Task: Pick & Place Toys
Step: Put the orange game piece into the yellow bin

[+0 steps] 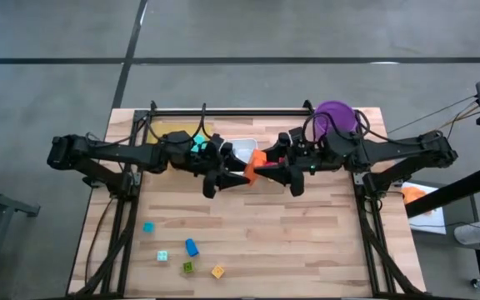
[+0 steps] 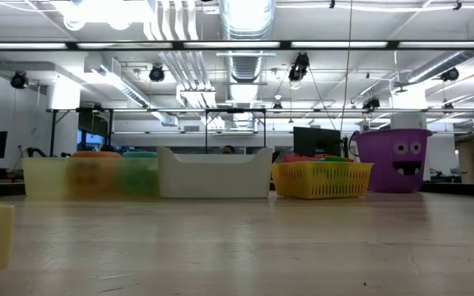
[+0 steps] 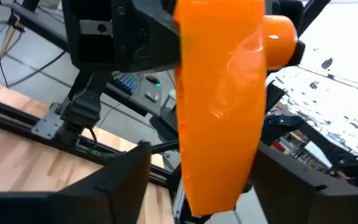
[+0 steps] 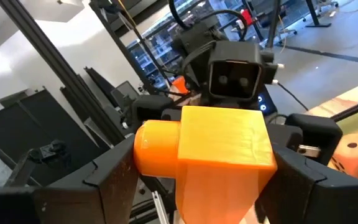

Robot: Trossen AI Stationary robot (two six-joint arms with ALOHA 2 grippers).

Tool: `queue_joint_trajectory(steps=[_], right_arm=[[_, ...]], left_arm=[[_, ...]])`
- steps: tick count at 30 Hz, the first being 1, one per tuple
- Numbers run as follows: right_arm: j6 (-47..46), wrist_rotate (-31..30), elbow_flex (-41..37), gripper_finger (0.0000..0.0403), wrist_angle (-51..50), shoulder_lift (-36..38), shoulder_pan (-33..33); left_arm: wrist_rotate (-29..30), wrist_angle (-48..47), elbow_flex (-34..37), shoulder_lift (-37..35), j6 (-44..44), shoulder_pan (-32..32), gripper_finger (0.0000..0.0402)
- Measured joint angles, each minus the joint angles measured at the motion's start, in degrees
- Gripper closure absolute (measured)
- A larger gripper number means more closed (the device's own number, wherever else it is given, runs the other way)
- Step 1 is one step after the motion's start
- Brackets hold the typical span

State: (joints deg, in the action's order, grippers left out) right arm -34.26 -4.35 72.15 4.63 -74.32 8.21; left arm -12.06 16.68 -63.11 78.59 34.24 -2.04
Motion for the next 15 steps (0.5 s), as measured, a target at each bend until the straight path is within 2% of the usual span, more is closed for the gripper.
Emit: queue_joint_trajectory(steps=[7,15], right_arm=[[0.07,0.1,1.58,0.0145,-6.33,0.0,0.02],[0.02,-0.13,3.48,0.0145,-13.27,0.33,-0.73]], left_arm=[[-3.23,-2.28,0.02,-0.37,4.07,0.11,0.0071],[-1.62,-16.18,0.02,-4.93,6.01,2.27,0.0019]])
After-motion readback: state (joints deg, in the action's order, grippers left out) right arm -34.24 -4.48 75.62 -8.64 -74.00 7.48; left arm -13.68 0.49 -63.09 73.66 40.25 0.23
